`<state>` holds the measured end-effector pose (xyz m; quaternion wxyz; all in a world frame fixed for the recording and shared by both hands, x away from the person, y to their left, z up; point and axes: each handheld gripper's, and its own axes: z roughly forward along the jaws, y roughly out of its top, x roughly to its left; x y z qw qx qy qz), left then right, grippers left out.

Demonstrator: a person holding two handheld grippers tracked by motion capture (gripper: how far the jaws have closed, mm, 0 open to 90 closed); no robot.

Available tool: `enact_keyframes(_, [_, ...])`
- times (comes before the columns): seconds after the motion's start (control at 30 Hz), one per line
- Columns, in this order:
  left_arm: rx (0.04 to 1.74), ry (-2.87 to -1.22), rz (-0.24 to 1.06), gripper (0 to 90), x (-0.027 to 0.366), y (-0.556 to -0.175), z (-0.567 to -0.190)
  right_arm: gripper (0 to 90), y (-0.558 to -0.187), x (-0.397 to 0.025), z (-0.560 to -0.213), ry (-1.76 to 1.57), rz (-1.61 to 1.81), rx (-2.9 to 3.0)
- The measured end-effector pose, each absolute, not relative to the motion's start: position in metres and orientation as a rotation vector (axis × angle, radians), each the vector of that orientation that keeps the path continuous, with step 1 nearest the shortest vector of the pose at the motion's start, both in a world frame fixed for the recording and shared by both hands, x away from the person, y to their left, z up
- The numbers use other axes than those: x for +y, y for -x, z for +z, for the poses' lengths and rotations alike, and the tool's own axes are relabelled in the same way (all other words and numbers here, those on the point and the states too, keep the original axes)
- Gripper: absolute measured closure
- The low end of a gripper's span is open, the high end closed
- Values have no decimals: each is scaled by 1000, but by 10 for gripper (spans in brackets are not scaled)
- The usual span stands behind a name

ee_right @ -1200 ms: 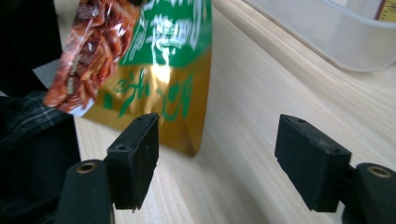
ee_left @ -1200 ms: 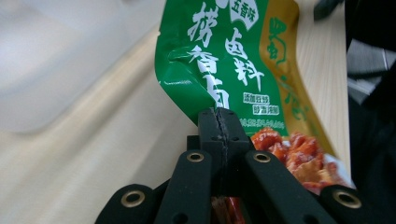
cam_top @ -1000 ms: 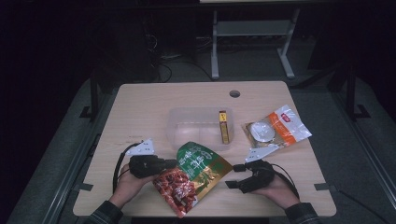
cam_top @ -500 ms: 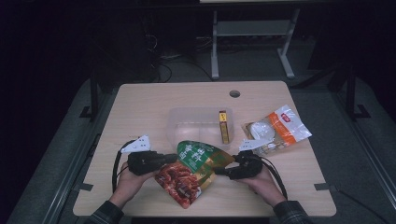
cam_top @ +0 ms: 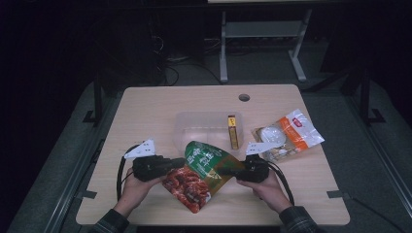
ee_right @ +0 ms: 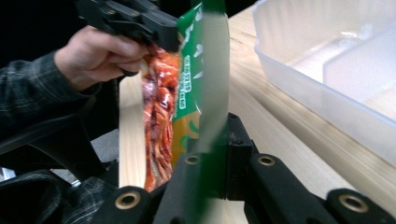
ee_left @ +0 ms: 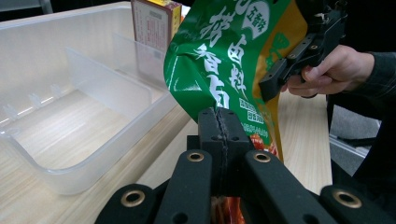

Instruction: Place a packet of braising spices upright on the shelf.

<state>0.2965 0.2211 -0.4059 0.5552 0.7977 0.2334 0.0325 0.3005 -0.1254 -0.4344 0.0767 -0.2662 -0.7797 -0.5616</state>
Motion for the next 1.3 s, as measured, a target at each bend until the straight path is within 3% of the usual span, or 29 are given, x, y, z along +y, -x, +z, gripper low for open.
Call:
enact_keyframes(0.3, [550, -1886, 72, 898, 223, -296, -408, 900, -298, -125, -418, 689, -1663, -2402])
enact_keyframes(0.43, [548, -1907, 108, 817, 227, -293, -405, 900, -296, -124, -404, 600, -1637, -2466])
enact_keyframes(0.53, [552, -1929, 124, 816, 231, -293, -404, 900, -294, -124, -400, 565, -1626, -2473])
enact_keyframes(0.77, [560, -2044, 163, 544, 235, -293, -408, 900, -295, -127, -384, 476, -1614, -2563])
enact_keyframes(0.8, [562, -2060, 158, 468, 235, -293, -410, 900, -295, -127, -379, 461, -1618, -2572])
enact_keyframes(1.07, [579, -2146, 156, 305, 238, -298, -420, 900, -296, -130, -352, 425, -1640, -2604])
enact_keyframes(1.3, [609, -2163, 161, 239, 240, -299, -426, 900, -297, -135, -331, 426, -1683, -2620])
